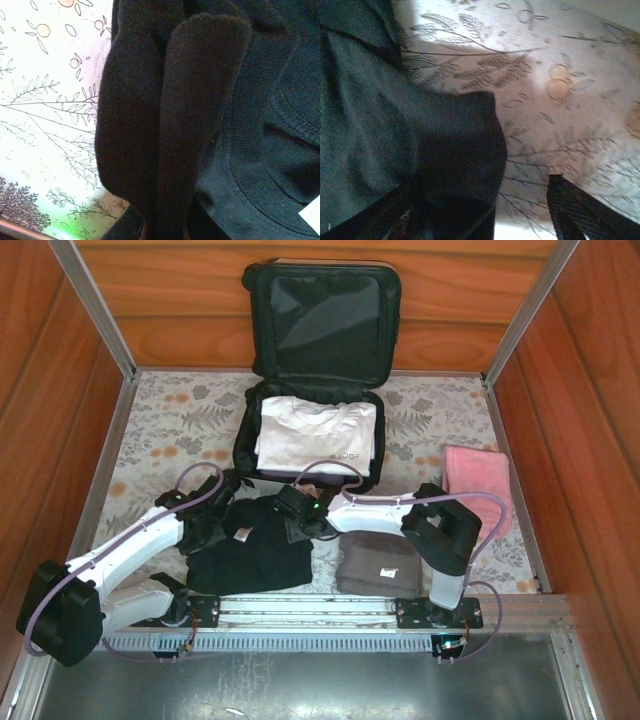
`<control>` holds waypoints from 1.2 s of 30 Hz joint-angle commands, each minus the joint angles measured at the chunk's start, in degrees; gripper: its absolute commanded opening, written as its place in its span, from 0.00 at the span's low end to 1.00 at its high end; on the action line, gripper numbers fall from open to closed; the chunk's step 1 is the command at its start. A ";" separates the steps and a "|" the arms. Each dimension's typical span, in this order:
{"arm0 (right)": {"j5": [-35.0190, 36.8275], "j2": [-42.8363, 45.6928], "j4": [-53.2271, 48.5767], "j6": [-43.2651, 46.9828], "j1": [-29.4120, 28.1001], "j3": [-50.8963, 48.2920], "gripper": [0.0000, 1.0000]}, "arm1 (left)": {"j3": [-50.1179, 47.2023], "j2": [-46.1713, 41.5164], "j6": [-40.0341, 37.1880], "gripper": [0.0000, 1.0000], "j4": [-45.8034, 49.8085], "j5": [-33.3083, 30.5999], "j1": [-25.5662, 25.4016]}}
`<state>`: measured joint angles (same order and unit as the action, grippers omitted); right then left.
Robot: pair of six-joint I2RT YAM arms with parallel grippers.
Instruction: Pack the luggage
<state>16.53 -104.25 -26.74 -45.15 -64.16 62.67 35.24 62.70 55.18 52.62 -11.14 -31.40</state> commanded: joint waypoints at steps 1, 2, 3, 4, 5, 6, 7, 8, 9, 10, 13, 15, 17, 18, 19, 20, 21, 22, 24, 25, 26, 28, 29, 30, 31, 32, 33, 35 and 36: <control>2.27 5.65 -3.05 -1.59 -0.44 -1.56 0.74 | -0.87 -0.81 1.29 0.00 -0.14 0.65 0.28; 2.88 6.87 -2.99 -1.98 -0.44 -1.80 0.75 | -0.97 -0.82 1.34 0.00 -0.09 0.65 0.28; 3.11 7.69 -2.55 -2.09 -0.46 -2.06 0.76 | -0.97 -0.91 1.34 0.00 -0.19 0.65 0.29; 3.04 8.16 -1.95 -2.26 -0.36 -2.37 0.76 | -0.97 -0.98 1.42 0.00 -0.20 0.63 0.30; 3.02 8.19 -1.31 -2.47 -0.31 -2.62 0.76 | -0.98 -1.00 1.42 0.00 -0.22 0.55 0.30; 2.50 7.77 -0.47 -2.49 -0.20 -2.81 0.77 | -1.05 -1.00 1.42 0.00 -0.16 0.48 0.31; 1.77 7.10 0.07 -2.49 -0.11 -2.74 0.77 | -1.05 -1.08 1.50 0.00 -0.24 0.39 0.24; 0.96 5.98 0.47 -2.49 -0.09 -2.41 0.77 | -1.05 -1.18 1.51 0.00 -0.21 0.47 0.28; 0.18 4.73 0.83 -2.50 -0.10 -1.94 0.77 | -1.14 -1.29 1.60 0.00 -0.22 0.48 0.33; -0.48 3.83 1.09 -2.45 -0.09 -1.57 0.77 | -1.05 -1.27 1.51 0.00 -0.22 0.53 0.24; -2.77 -0.29 1.43 -2.13 -0.09 0.66 0.78 | -1.05 -1.26 1.43 0.00 -0.23 0.69 0.28; -3.88 -4.51 -1.23 -1.66 -0.10 3.79 0.78 | -1.01 -1.20 1.42 0.00 -0.26 0.75 0.28; -4.47 -8.24 -3.81 -0.75 -0.09 6.62 0.77 | -0.97 -1.22 1.34 0.00 -0.23 0.76 0.31; -4.92 -9.78 -4.22 -0.39 -0.09 7.33 0.76 | -0.97 -1.18 1.34 0.00 -0.31 0.84 0.29; -5.18 -10.89 -4.54 -0.12 -0.13 7.82 0.74 | -0.97 -1.15 1.34 0.00 -0.30 0.83 0.28; -5.20 -11.89 -5.03 0.12 -0.18 8.24 0.72 | -0.97 -1.17 1.37 0.00 -0.27 0.85 0.28; -4.92 -12.56 -5.99 0.26 -0.22 8.63 0.69 | -0.97 -1.22 1.42 0.00 -0.32 0.90 0.33; -4.45 -12.97 -6.79 0.45 -0.25 8.84 0.65 | -0.97 -1.35 1.42 0.00 -0.32 0.87 0.29; -2.84 -13.09 -8.52 0.76 -0.42 8.78 0.53 | -0.97 -1.90 1.66 0.00 -0.31 1.23 0.28; -2.00 -13.00 -9.23 0.83 -0.48 8.53 0.46 | -0.90 -2.19 1.77 0.00 -0.27 1.46 0.24; -1.18 -12.91 -10.07 0.76 -0.57 8.31 0.38 | -0.79 -2.74 1.94 0.00 -0.28 1.55 0.35; -0.24 -12.51 -11.32 0.76 -0.69 7.46 0.20 | -0.70 -3.97 2.37 0.00 -0.49 1.66 0.29; 0.11 -12.03 -11.57 0.80 -0.70 6.93 0.15 | -0.54 -5.00 2.48 0.00 -0.63 1.76 0.28; 0.48 -11.23 -11.30 1.48 -0.78 6.24 0.09 | -0.36 -6.30 2.48 0.00 -0.80 1.97 0.15; 0.93 -10.14 -10.47 2.60 -0.94 5.57 0.02 | -0.19 -7.56 2.48 0.00 -1.04 2.16 0.06; 1.61 -8.66 -9.62 3.81 -1.20 4.83 0.00 | -0.09 -9.40 2.21 0.00 -1.83 2.48 -0.20; 2.22 -7.01 -8.72 5.71 -1.32 4.19 0.00 | -0.15 -11.38 1.49 0.00 -3.08 3.28 -0.33; 2.12 -3.81 -5.65 10.73 -1.32 2.97 0.00 | -0.64 -15.16 0.59 0.00 -5.49 4.41 -0.54; 2.80 -1.61 -4.20 13.44 -1.32 2.49 0.00 | -0.87 -17.05 0.02 0.00 -6.75 4.89 -0.59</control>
<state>16.69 -108.53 -27.97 -39.42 -65.34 68.10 34.65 49.78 56.27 50.24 -8.14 -31.59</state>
